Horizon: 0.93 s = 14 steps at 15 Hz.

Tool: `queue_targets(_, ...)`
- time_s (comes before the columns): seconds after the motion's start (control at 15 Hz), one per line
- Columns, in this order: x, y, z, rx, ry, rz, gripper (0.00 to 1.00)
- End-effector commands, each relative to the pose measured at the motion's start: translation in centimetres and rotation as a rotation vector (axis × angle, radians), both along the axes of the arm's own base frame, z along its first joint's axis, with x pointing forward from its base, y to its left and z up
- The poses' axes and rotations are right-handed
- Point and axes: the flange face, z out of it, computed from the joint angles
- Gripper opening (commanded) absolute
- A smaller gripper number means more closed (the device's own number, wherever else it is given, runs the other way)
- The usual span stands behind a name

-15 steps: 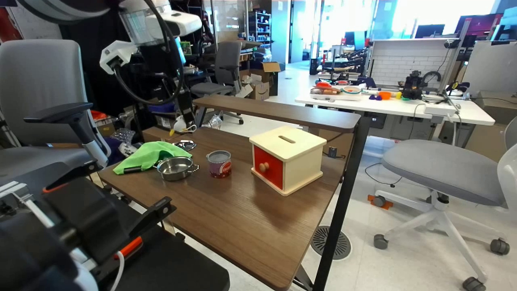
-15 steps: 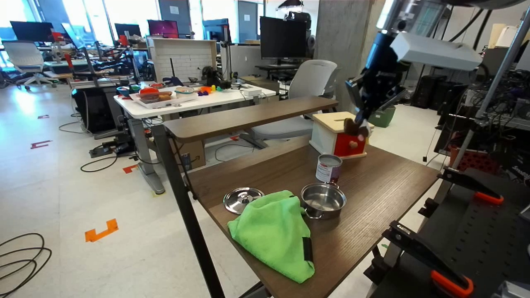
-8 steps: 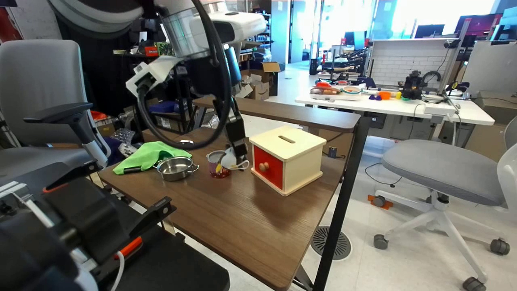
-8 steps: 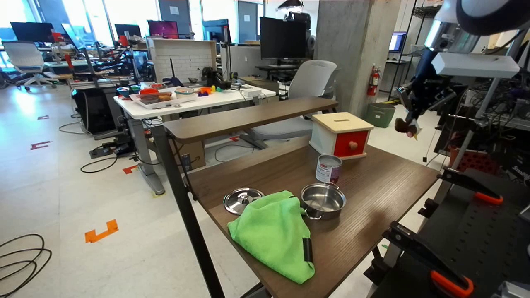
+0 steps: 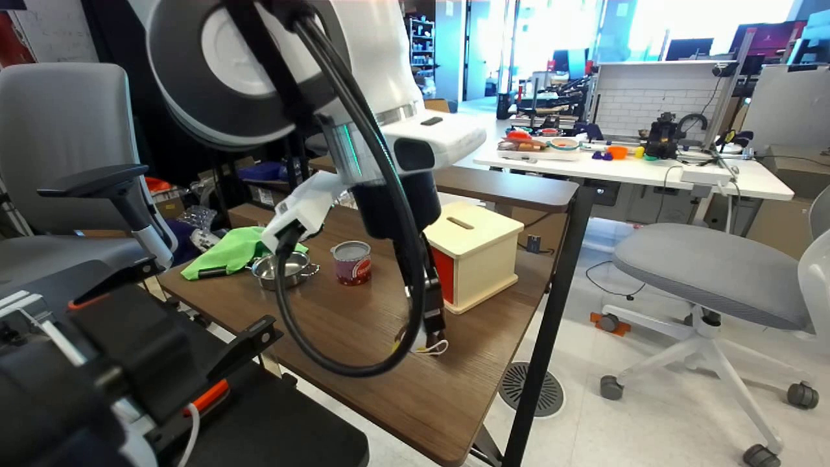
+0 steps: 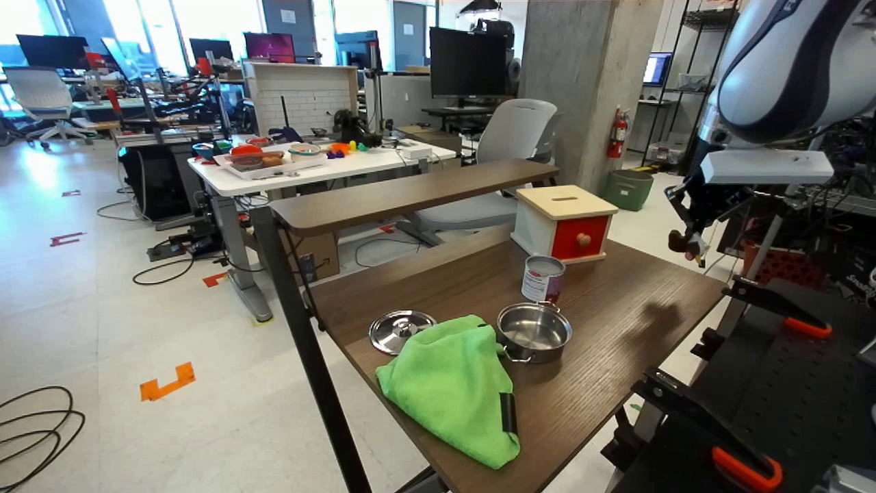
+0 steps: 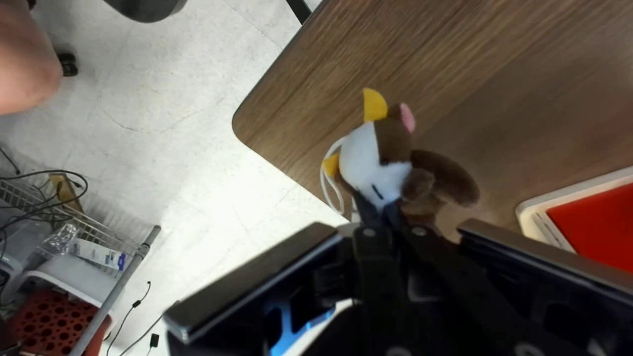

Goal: Take the object in the pot and put it on the table

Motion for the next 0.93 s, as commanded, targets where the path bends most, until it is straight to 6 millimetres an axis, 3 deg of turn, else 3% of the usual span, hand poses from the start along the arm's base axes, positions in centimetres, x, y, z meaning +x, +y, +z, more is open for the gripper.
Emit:
queue_targets(0.0, 2.1, 1.1, -3.0, -0.005, 0.015, -0.012, 0.01)
queue_targets(0.13, 2.7, 1.4, -4.1, -0.008, 0.031, -0.013, 0.01)
queue_targets(0.2, 2.9, 1.4, -4.4, -0.008, 0.037, -0.017, 0.3)
queue_targets(0.27, 3.1, 1.3, -4.6, -0.009, 0.039, -0.023, 0.31)
queue_targets(0.47, 3.5, 0.7, -4.4, -0.027, 0.032, -0.04, 0.53)
queue_targets(0.67, 3.7, 0.8, -1.6, -0.006, -0.011, -0.077, 0.74)
queue_targets(0.87, 3.1, 4.2, 2.6, 0.111, -0.038, 0.025, 0.97)
